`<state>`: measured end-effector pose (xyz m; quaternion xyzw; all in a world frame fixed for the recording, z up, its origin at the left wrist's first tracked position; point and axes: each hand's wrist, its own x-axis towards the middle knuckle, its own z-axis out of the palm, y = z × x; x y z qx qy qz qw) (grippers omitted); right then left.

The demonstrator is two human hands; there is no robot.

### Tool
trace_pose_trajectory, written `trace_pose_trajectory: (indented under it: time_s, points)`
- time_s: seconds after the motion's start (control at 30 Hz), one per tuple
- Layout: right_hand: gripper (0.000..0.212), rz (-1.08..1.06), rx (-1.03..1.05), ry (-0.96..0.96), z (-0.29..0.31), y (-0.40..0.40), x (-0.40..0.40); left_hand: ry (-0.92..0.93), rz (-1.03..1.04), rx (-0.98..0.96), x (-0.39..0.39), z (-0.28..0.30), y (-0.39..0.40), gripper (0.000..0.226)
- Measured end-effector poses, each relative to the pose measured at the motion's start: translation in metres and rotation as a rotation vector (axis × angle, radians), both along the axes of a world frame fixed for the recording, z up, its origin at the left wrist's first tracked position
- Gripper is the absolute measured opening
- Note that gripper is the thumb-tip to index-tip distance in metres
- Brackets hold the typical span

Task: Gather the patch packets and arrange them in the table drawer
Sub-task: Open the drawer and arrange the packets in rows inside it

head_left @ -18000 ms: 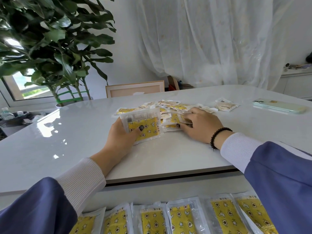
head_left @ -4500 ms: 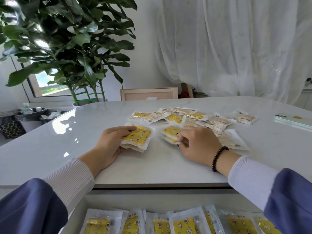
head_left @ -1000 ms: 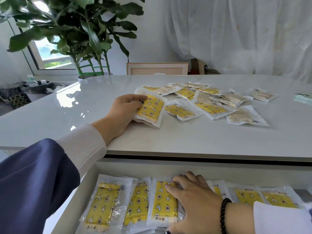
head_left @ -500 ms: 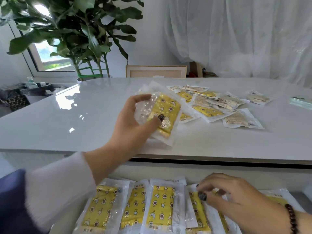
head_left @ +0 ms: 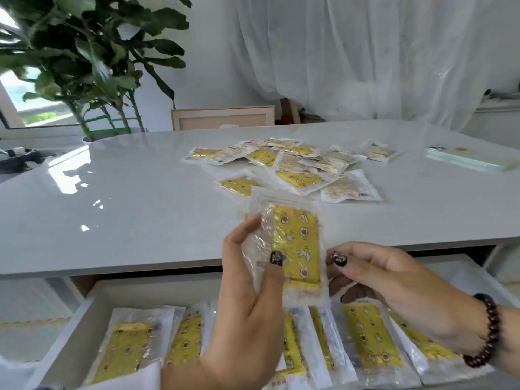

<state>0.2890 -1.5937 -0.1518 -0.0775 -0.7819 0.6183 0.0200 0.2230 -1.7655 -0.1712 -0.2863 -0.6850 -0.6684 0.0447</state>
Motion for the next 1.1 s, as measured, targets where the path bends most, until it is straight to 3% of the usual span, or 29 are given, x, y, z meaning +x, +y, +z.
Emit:
trace_pose_trajectory:
  time_s: [0.17, 0.27, 0.4, 0.47, 0.6, 0.73, 0.87, 1.1]
  points:
    - [0.032, -0.055, -0.206, -0.074, -0.012, 0.001, 0.005, 0.027, -0.138, -0.110, 0.022, -0.005, 0.008, 0.046]
    - [0.034, -0.048, -0.195, -0.105, -0.016, 0.011, 0.009, 0.014, -0.206, -0.172, 0.019, -0.009, 0.008, 0.040]
    - [0.041, 0.000, -0.023, -0.126, -0.016, 0.037, 0.017, 0.051, -0.295, -0.353, 0.007, -0.026, 0.004, 0.039]
    - [0.038, -0.002, 0.105, -0.168, -0.020, 0.053, 0.023, 0.157, -0.326, -0.447, -0.003, -0.035, 0.002, 0.039]
    - [0.025, -0.017, 0.279, -0.404, -0.039, 0.077, 0.027, 0.316, -0.414, -0.726, -0.016, -0.049, -0.003, 0.031]
    - [0.024, -0.125, 0.375, -0.624, -0.056, 0.082, 0.020, 0.425, -0.462, -1.001, -0.026, -0.065, -0.005, 0.049]
    - [0.037, -0.189, 0.498, -0.626, -0.061, 0.068, 0.013, 0.468, -0.458, -1.006, -0.031, -0.074, -0.006, 0.049]
    - [0.039, -0.101, 0.696, -0.594, -0.050, 0.062, 0.014, 0.481, -0.449, -0.908, -0.033, -0.077, -0.005, 0.044]
